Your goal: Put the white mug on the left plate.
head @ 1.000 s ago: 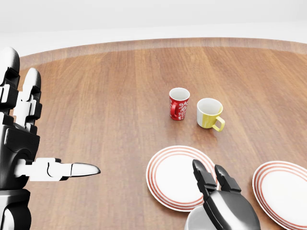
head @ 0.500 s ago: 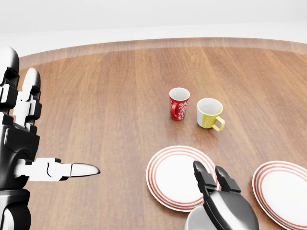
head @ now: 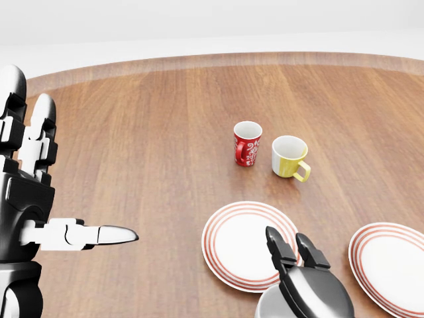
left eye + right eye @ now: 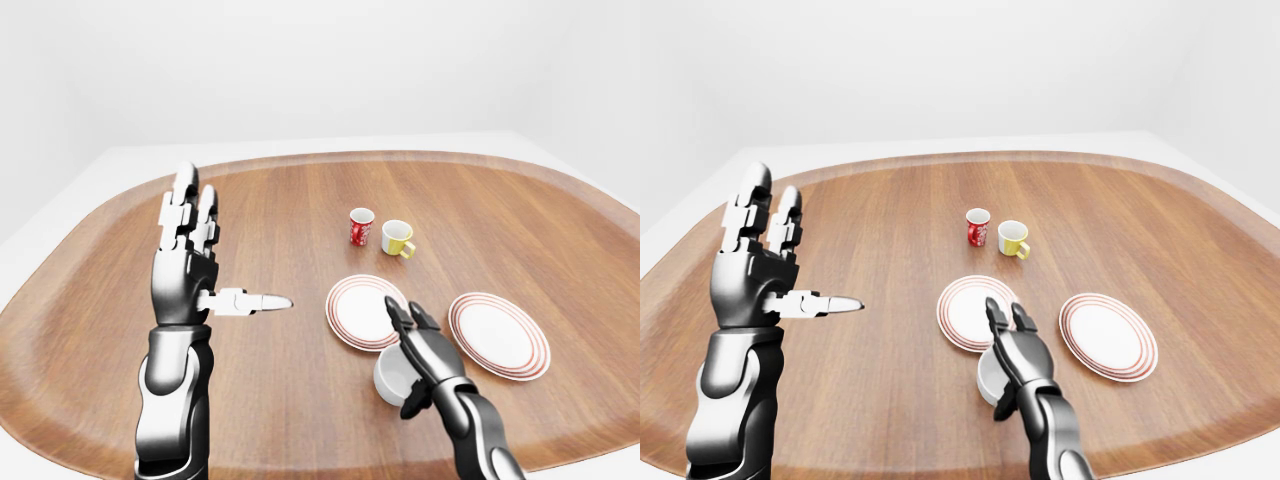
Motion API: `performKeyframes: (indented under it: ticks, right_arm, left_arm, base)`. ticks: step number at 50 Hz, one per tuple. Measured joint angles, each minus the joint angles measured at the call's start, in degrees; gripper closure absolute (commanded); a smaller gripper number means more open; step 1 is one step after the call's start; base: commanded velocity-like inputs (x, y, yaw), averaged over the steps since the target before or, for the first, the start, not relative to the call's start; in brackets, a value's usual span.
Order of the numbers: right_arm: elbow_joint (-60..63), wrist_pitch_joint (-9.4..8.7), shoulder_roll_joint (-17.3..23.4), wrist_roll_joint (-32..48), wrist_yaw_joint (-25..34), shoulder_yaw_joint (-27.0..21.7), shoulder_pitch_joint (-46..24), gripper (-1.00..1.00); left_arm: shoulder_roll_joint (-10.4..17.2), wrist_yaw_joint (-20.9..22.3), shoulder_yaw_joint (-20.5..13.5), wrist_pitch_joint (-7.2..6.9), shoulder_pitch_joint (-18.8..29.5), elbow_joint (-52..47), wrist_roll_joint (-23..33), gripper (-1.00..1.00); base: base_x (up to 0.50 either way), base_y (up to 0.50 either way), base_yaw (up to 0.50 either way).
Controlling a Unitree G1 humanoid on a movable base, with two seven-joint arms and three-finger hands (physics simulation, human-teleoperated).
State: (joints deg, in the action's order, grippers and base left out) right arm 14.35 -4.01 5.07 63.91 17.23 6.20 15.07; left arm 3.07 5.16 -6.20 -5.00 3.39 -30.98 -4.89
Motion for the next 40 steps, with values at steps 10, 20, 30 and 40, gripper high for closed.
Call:
performKeyframes:
  ticks: [10,20,30,40]
  right_arm:
    - [-1.41,0.41,0.08,0.27,-0.59,0.15,-0.31,-1.00]
    - [-2.90,0.87,0.24,0.58,-1.32,0.41,-0.49,-1.00]
    - [-5.21,1.47,0.47,0.79,-2.33,0.42,-1.06,-1.00]
    - [-7.33,2.12,0.68,1.03,-2.91,0.47,-1.63,-1.00]
  left_arm:
    - [-0.03,-0.02,0.09,0.00,0.00,-0.15,0.01,-0.98]
    - [-0.02,-0.04,0.09,0.00,0.11,-0.25,-0.03,-0.98]
    - [-0.02,-0.06,0.11,0.00,0.14,-0.16,-0.01,-0.98]
    - [-0.03,-0.07,0.12,0.00,0.11,-0.01,0.03,-0.98]
  base:
    - [0.00,0.00,0.00]
    - [0.00,0.00,0.00]
    - [0.00,0.00,0.00]
    - [0.00,0.00,0.00]
